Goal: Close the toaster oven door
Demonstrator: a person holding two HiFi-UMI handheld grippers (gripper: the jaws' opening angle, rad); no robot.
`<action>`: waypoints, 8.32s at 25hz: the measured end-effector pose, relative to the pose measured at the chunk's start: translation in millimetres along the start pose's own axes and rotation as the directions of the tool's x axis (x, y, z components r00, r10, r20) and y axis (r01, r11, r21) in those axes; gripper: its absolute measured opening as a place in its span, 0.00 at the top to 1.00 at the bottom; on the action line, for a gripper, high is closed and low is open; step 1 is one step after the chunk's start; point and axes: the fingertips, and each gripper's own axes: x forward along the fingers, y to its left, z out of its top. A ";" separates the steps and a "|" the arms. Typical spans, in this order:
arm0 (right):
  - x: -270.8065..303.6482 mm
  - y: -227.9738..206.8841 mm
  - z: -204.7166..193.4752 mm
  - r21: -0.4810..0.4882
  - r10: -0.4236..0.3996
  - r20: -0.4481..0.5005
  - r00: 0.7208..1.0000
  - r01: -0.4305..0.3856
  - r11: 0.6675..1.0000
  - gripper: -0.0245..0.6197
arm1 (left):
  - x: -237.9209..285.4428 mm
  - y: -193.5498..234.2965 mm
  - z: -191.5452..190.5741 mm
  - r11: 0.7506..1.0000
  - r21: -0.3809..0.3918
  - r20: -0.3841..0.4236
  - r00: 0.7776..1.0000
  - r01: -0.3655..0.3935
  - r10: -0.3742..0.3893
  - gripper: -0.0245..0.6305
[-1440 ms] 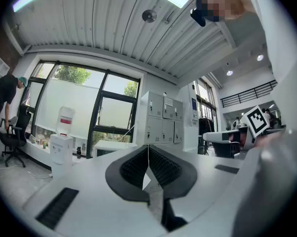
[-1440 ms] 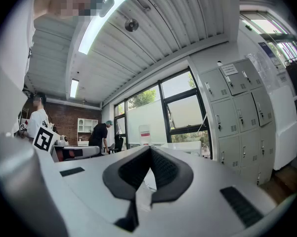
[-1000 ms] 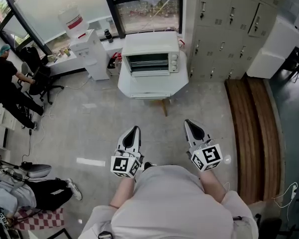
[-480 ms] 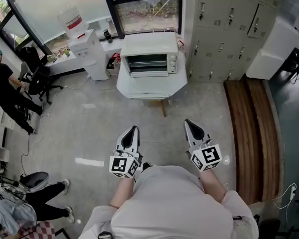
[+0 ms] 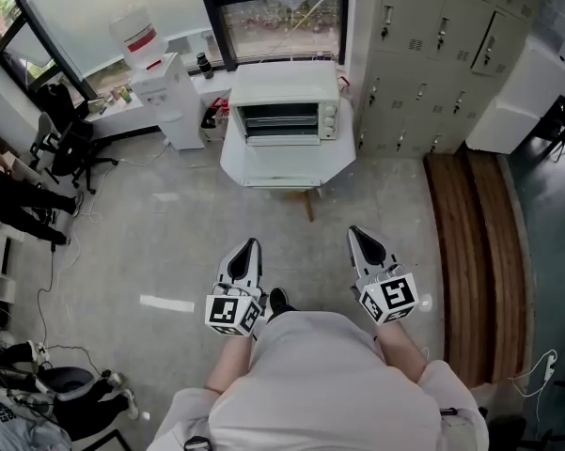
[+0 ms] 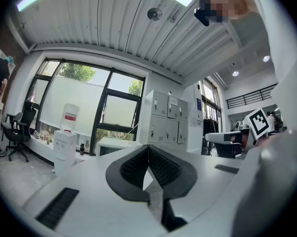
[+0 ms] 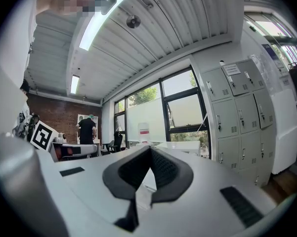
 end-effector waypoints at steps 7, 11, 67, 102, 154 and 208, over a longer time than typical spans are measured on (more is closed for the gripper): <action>32.3 -23.4 -2.9 -0.019 -0.058 -0.018 0.998 0.058 0.998 0.95 | 29.6 33.2 -3.7 1.000 -0.003 -0.003 1.000 -0.020 0.020 0.93; 67.9 -35.2 -3.3 -0.017 -0.085 -0.023 0.996 0.084 0.996 0.95 | 62.4 61.5 -8.2 1.000 -0.005 -0.024 1.000 0.000 0.000 0.93; 318.5 -137.9 0.7 0.014 -0.101 -0.056 0.993 0.102 0.995 0.95 | 300.2 204.2 -0.7 0.998 0.025 -0.105 0.993 0.061 -0.058 0.93; 358.8 -93.2 -17.4 -0.066 0.008 -0.176 0.984 -0.020 0.998 0.95 | 263.1 229.1 -156.9 0.795 -0.606 -0.253 0.949 -0.006 -0.186 0.93; 375.3 -108.1 -80.5 -0.093 0.050 -0.331 0.942 -0.085 0.992 0.95 | 238.3 233.3 -365.2 0.267 -0.961 -0.160 0.934 -0.073 -0.320 0.64; 362.2 -150.2 -102.3 -0.085 -0.030 -0.299 0.954 0.005 0.996 0.95 | 285.2 243.2 -397.3 0.264 -0.962 -0.127 0.963 -0.062 -0.238 0.83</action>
